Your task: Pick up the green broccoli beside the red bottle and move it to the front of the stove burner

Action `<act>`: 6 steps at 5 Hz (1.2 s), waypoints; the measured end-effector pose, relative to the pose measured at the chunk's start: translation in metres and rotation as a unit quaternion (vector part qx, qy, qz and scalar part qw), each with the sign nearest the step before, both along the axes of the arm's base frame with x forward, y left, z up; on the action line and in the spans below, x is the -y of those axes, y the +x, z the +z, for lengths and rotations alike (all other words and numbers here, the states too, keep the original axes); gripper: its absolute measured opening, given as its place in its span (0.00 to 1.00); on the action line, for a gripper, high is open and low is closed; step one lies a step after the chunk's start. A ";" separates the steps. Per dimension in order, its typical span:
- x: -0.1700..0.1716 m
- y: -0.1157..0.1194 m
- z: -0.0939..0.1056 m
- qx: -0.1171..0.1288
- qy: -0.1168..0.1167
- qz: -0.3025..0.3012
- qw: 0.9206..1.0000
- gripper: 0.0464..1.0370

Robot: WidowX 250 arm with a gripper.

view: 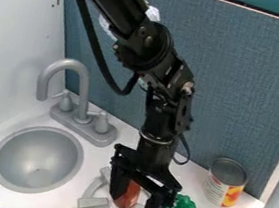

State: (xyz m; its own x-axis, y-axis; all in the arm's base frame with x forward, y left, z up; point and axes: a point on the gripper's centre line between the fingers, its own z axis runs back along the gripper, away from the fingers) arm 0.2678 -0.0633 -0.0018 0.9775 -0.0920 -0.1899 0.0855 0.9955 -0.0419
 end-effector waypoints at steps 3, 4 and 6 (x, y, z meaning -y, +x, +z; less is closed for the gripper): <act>0.029 0.032 -0.014 0.029 -0.014 -0.077 0.996 0.96; 0.034 0.051 -0.020 0.043 -0.001 -0.095 0.995 0.96; 0.036 0.076 -0.037 0.034 0.029 -0.087 0.995 0.96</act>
